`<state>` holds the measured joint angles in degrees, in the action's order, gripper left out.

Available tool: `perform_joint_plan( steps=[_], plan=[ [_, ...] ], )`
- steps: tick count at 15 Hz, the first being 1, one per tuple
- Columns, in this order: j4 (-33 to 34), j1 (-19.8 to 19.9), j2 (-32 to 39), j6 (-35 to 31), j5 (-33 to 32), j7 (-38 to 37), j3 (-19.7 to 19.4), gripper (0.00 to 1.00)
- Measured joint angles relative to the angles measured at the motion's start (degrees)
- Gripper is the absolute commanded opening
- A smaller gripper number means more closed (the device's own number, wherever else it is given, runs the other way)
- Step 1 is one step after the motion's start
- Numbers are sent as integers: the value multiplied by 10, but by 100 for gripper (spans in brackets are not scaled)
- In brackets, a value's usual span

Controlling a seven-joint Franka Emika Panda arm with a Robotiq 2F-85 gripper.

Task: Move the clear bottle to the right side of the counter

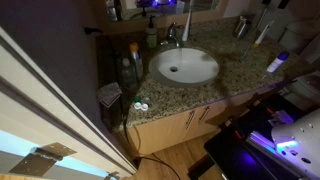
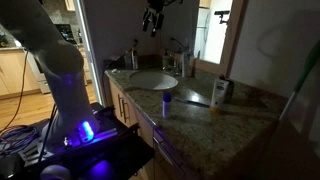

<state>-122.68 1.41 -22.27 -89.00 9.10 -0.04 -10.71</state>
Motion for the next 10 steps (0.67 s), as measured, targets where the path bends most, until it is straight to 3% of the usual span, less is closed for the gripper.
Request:
perform_joint_plan(
  steps=[7,10],
  plan=[
    [0,1,0,0,0,0,1,100],
    [-1,-1,10,0,-8,-4,28,100]
  ],
)
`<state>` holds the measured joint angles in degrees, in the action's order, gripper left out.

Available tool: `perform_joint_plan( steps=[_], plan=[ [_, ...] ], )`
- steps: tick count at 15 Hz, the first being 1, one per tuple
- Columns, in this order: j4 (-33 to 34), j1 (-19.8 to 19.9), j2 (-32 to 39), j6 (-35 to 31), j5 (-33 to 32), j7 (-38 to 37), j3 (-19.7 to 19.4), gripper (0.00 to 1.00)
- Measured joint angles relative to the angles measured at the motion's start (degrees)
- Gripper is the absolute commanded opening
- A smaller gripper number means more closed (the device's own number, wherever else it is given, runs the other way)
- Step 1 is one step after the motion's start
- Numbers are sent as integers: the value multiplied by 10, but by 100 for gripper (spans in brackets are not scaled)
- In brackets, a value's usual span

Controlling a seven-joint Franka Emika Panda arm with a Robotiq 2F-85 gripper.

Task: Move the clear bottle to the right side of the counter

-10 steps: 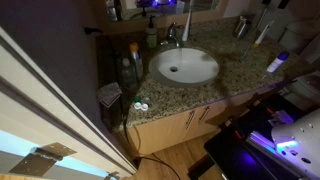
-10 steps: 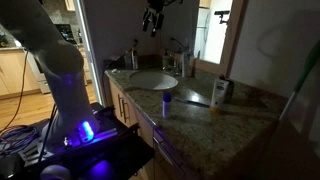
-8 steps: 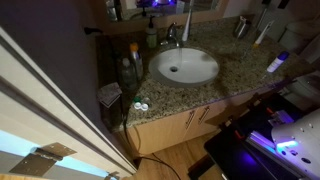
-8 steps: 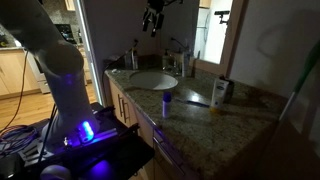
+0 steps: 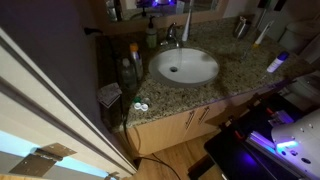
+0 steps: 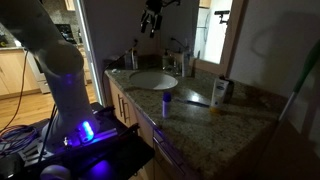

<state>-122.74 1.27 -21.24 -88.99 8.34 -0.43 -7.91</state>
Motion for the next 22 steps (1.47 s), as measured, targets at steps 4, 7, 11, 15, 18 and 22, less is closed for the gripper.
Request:
perform_joint_plan(
  steps=[4,7,11,15,18,22],
  plan=[
    [-14,-54,9,7,37,3,84,100],
    [-10,-94,7,19,53,1,130,100],
    [-10,-87,6,19,53,0,123,100],
    [-26,-98,22,19,44,-51,165,100],
    [-32,-133,60,0,48,-152,242,100],
    [-5,-158,102,-10,56,-217,279,100]
  ],
)
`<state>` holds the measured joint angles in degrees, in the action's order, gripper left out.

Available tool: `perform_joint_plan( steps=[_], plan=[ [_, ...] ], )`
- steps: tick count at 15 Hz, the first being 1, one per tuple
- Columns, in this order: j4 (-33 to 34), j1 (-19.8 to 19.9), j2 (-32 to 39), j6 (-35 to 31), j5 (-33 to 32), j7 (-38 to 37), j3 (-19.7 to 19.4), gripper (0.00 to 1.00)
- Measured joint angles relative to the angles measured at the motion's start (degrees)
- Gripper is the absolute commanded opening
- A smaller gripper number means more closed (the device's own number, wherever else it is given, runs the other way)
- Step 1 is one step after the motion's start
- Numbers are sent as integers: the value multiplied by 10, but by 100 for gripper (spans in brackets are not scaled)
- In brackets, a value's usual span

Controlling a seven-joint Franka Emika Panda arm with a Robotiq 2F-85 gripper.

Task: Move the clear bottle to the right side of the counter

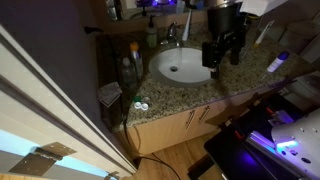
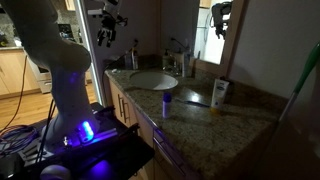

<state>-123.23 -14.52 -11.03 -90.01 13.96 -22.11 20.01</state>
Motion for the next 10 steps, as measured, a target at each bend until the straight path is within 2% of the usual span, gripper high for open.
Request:
perform_joint_plan(
  steps=[3,6,10],
  plan=[
    [3,1,6,2,-2,-14,-4,100],
    [8,-3,43,-63,9,-128,10,100],
    [70,-20,121,-168,17,-266,18,100]
  ],
)
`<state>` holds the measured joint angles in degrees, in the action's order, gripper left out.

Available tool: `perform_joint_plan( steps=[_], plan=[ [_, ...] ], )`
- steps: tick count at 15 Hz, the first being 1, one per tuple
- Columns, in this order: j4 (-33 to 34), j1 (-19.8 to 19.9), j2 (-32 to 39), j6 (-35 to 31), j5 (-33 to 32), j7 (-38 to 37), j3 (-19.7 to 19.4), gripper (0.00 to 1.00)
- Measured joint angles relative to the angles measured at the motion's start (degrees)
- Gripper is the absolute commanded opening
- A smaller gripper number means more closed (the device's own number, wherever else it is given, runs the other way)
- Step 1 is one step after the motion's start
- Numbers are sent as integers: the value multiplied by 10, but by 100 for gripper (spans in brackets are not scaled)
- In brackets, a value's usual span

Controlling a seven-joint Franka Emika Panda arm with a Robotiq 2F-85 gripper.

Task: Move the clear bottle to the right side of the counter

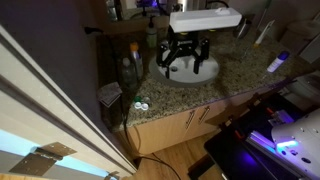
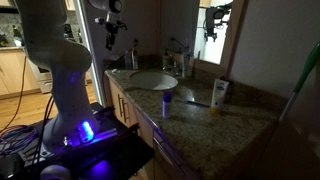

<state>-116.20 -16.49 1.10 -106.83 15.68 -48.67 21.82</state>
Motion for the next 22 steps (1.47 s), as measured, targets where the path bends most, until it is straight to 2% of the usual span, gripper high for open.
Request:
perform_joint_plan(
  steps=[4,6,14,19,22],
  plan=[
    [25,-3,13,-13,6,-29,-2,100],
    [25,-7,16,-28,-1,-68,-4,100],
    [88,-30,98,-247,-7,-259,-19,100],
    [94,-35,107,-255,-13,-280,-27,100],
    [94,-44,135,-295,-40,-319,-40,100]
  ],
)
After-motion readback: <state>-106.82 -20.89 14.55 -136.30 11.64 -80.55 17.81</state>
